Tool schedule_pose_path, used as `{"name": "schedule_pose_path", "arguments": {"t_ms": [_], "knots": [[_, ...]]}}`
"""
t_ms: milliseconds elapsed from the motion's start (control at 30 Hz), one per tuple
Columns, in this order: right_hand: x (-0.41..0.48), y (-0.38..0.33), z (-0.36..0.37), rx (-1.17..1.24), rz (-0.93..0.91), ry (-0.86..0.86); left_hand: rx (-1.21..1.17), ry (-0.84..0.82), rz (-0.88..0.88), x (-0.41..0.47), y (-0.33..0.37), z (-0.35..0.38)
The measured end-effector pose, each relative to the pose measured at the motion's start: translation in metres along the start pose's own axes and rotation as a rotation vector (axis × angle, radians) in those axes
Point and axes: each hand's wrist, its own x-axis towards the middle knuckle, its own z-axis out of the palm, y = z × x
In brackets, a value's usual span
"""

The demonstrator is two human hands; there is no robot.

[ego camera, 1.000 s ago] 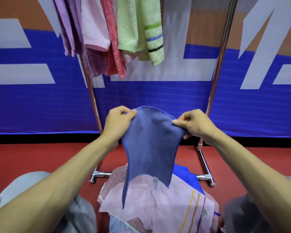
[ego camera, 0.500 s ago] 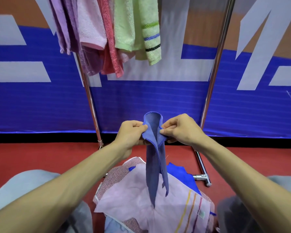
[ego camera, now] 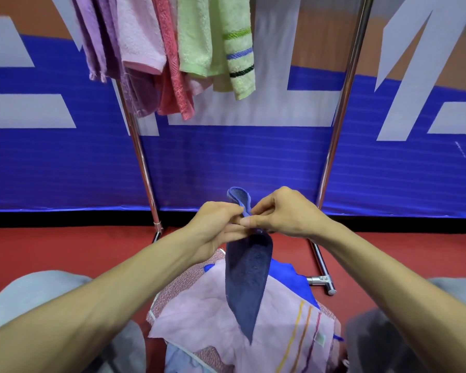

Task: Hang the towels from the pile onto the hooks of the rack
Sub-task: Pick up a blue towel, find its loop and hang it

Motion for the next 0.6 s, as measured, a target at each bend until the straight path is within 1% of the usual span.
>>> {"name": "schedule_pose_path", "arguments": {"t_ms": [100,200,267,367,400,467,600], "knots": [[-0.002,0.0,-0.003,-0.083,-0.021,-0.005,0.01,-0.026,-0.001,-0.003,0.0,0.001],[-0.002,0.001,-0.009,-0.073,-0.038,0.023,0.097,-0.018,0.073,-0.006,0.0,0.004],[-0.002,0.003,-0.013,-0.038,-0.034,0.028,0.344,-0.034,0.21,-0.005,0.002,0.001],[0.0,0.006,-0.02,0.028,-0.045,0.037,0.89,-0.001,0.446,0.0,0.007,-0.01],[0.0,0.007,-0.023,0.042,-0.061,0.042,1.011,0.018,0.508,0.002,0.008,-0.014],[0.0,0.008,-0.025,0.07,-0.084,0.078,1.113,0.045,0.593,0.006,0.009,-0.021],[0.001,0.011,-0.026,0.124,-0.077,0.145,1.123,0.082,0.646,0.011,0.015,-0.03]]}}
